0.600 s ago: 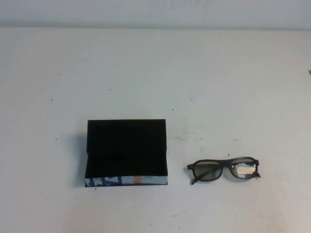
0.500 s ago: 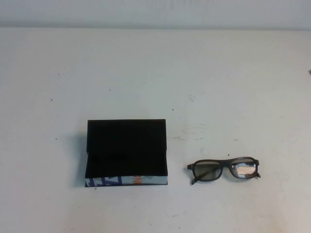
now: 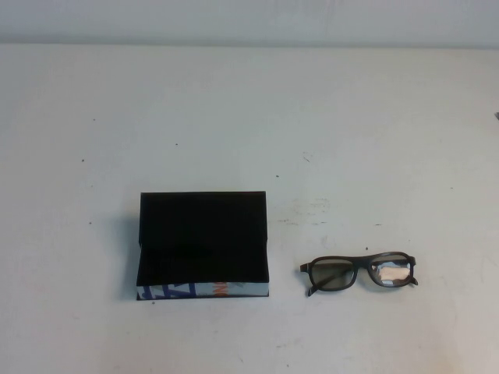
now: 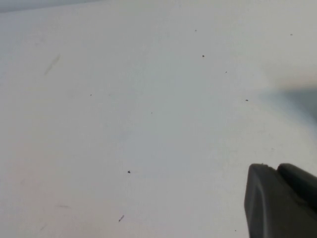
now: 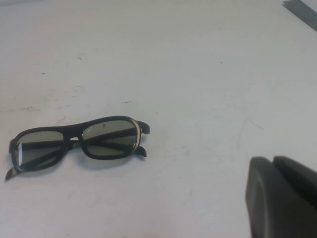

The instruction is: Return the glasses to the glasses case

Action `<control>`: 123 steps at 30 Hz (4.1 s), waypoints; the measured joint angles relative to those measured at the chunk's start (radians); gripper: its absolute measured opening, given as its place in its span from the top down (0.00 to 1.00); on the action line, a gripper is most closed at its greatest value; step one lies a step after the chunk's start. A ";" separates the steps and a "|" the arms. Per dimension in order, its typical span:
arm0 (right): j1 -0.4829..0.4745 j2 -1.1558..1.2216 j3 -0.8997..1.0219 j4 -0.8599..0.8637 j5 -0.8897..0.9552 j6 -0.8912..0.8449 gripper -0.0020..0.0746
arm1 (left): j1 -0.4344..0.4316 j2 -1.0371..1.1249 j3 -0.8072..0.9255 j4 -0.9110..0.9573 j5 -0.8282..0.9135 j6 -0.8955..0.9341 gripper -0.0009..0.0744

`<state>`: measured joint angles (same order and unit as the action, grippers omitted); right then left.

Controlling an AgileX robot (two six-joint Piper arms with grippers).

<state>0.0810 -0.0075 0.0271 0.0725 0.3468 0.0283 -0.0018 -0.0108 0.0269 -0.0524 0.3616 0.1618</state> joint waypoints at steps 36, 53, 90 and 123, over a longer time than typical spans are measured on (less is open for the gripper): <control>0.000 0.085 -0.129 0.668 0.041 -0.005 0.99 | 0.000 0.000 0.000 0.000 0.000 0.000 0.99; 0.019 0.803 -0.668 0.431 0.754 -0.446 0.99 | 0.000 0.000 0.000 0.000 0.000 0.000 0.99; 0.368 1.796 -1.274 0.003 0.596 -1.272 0.46 | 0.000 0.000 0.000 0.000 0.000 0.000 0.99; 0.370 1.922 -1.326 -0.036 0.600 -1.296 0.48 | 0.000 0.000 0.000 0.000 0.000 0.000 0.99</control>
<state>0.4510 1.9145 -1.2989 0.0369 0.9467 -1.2675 -0.0018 -0.0108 0.0269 -0.0524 0.3621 0.1618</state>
